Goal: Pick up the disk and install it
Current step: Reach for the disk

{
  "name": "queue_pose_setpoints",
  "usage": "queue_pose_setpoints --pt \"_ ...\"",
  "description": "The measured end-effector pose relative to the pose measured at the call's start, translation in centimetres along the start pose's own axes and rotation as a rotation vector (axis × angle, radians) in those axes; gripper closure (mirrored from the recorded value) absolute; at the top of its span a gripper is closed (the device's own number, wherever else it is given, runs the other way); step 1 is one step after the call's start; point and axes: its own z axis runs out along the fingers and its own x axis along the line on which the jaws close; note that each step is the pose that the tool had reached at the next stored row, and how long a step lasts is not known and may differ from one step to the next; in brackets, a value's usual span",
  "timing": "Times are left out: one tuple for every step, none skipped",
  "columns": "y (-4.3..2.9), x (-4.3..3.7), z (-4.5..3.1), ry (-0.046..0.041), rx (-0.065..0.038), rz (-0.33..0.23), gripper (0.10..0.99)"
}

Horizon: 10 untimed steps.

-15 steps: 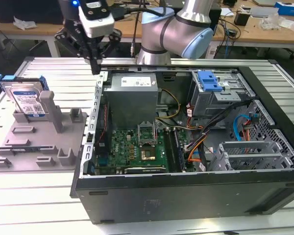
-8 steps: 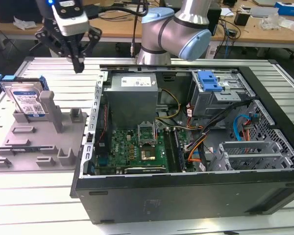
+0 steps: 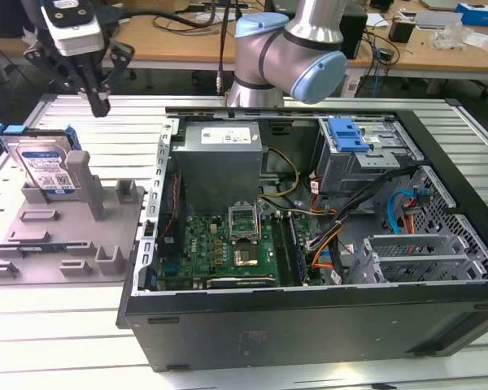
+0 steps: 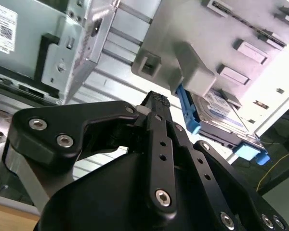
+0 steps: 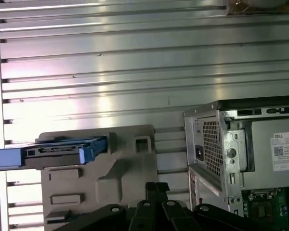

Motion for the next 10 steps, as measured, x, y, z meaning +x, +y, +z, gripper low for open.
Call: queue_pose_setpoints --pt "0.1 0.36 0.03 0.0004 0.0 0.0 0.98" --pt "0.25 0.91 0.07 0.0009 0.0 0.0 0.98" --pt "0.46 1.63 0.13 0.0017 0.0 0.0 0.98" --pt "0.57 2.01 0.16 0.0019 0.0 0.0 0.98" --pt "0.69 2.39 0.19 0.0022 0.0 0.0 0.98" --pt "0.79 2.73 0.21 0.0026 0.0 0.0 0.98" --pt "0.88 3.04 0.23 0.0028 0.0 0.0 0.98" --pt "1.07 3.71 0.29 0.0034 0.0 0.0 0.98" --pt "1.23 4.28 0.33 0.0039 0.0 0.0 0.98" --pt "1.43 4.99 0.38 0.0044 0.0 0.0 0.98"
